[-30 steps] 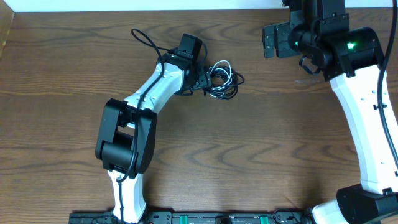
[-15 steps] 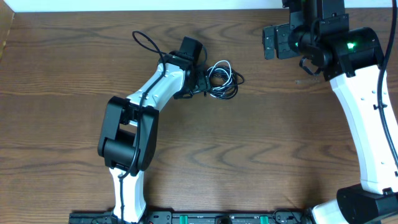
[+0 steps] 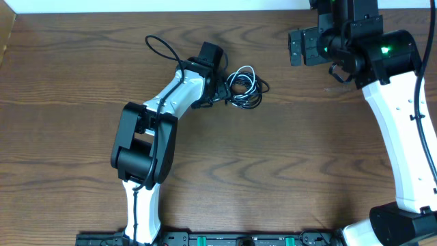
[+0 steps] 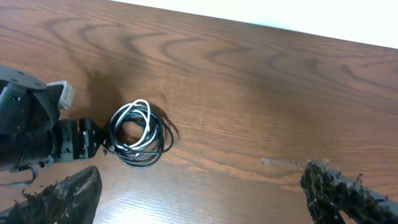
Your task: Untangle cables
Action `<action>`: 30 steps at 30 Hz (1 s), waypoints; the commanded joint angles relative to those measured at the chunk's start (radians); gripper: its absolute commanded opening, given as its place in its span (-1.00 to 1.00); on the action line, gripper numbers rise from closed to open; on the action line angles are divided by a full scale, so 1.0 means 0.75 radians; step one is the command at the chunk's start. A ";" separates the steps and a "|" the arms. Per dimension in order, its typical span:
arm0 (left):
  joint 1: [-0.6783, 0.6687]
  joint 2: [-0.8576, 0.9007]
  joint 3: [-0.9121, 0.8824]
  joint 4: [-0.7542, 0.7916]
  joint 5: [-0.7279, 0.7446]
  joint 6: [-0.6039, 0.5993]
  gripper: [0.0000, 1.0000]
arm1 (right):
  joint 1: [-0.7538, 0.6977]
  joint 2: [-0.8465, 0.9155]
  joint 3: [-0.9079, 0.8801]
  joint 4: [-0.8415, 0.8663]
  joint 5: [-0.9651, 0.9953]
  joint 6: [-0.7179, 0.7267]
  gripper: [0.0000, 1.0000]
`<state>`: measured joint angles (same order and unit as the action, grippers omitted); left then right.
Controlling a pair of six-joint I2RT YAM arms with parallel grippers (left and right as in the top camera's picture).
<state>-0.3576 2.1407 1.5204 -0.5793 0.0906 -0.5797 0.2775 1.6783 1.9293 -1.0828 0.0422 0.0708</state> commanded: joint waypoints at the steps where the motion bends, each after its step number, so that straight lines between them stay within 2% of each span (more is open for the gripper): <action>1: 0.002 0.102 -0.015 0.026 0.045 -0.014 0.60 | 0.009 0.002 0.015 -0.003 0.016 -0.012 0.98; 5: 0.000 0.118 -0.015 0.064 0.071 -0.037 0.59 | 0.009 0.002 0.015 -0.005 0.016 -0.012 0.98; 6: 0.000 0.124 -0.015 0.069 0.080 -0.039 0.52 | 0.009 0.002 0.015 -0.007 0.016 -0.012 0.99; 7: -0.002 0.128 -0.015 0.072 0.084 -0.043 0.23 | 0.009 0.002 0.015 -0.009 0.016 -0.012 0.99; 8: -0.003 0.133 -0.015 0.072 0.084 -0.043 -0.24 | 0.009 0.002 0.015 -0.010 0.016 -0.012 0.99; 10: -0.008 0.136 -0.015 0.071 0.084 -0.044 -0.81 | 0.009 0.002 0.015 -0.013 0.016 -0.012 0.98; 11: -0.010 0.136 -0.015 0.071 0.084 -0.043 -0.85 | 0.009 0.002 0.015 -0.014 0.016 -0.012 0.99; 22: -0.035 0.102 -0.012 0.045 0.114 -0.047 -0.85 | 0.009 0.002 0.015 -0.023 0.016 -0.047 0.99; 27: -0.035 -0.104 0.001 0.019 0.114 -0.032 -0.86 | 0.008 0.002 0.015 -0.012 0.046 -0.057 0.97; 30: -0.035 -0.325 0.003 0.007 0.114 -0.032 -0.86 | 0.007 0.002 0.015 -0.010 0.046 -0.057 0.89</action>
<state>-0.3817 2.0960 1.5120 -0.5720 0.1646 -0.6060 0.2775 1.6783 1.9293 -1.0927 0.0589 0.0402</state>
